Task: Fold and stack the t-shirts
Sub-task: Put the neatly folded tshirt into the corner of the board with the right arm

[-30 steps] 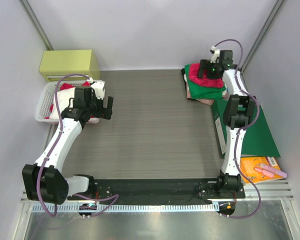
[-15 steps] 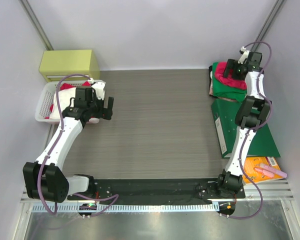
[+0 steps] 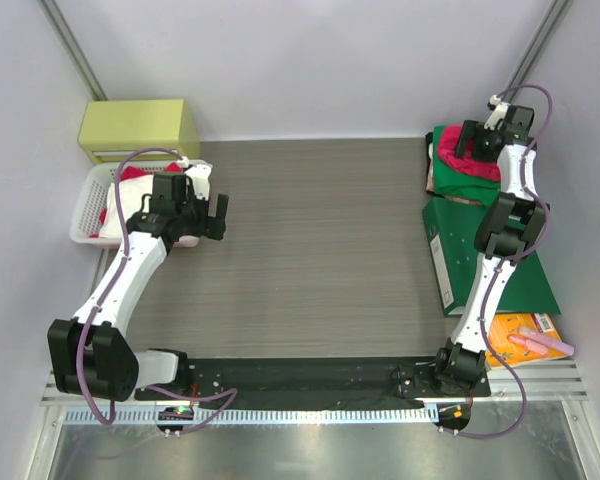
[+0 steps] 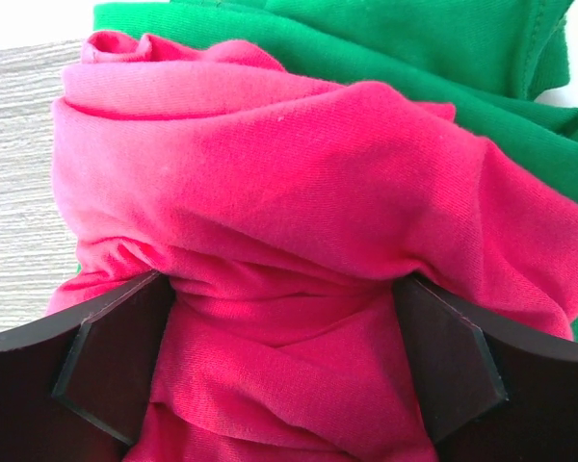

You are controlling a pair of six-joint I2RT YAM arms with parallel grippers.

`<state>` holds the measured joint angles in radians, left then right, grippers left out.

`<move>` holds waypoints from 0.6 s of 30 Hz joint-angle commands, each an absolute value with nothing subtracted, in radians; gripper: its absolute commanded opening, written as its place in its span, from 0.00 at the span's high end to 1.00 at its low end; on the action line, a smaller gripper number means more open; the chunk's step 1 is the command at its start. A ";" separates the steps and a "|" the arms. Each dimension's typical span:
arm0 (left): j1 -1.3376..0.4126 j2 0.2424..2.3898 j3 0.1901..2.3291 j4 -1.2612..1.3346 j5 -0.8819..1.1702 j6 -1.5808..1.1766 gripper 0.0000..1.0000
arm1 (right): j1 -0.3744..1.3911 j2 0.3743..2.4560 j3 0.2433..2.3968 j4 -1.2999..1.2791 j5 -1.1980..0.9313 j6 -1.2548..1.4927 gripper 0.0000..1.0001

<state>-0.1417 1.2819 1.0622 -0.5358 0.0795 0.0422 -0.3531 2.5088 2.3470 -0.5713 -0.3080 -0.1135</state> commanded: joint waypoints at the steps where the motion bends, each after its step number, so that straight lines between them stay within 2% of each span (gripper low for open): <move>1: -0.135 1.278 1.101 -0.523 0.089 0.052 0.00 | -0.351 2.568 2.263 -0.718 -0.207 -0.184 0.00; 18: -0.135 1.252 1.080 -0.512 0.071 0.061 0.00 | -0.203 2.471 2.065 -0.650 -0.230 -0.186 0.00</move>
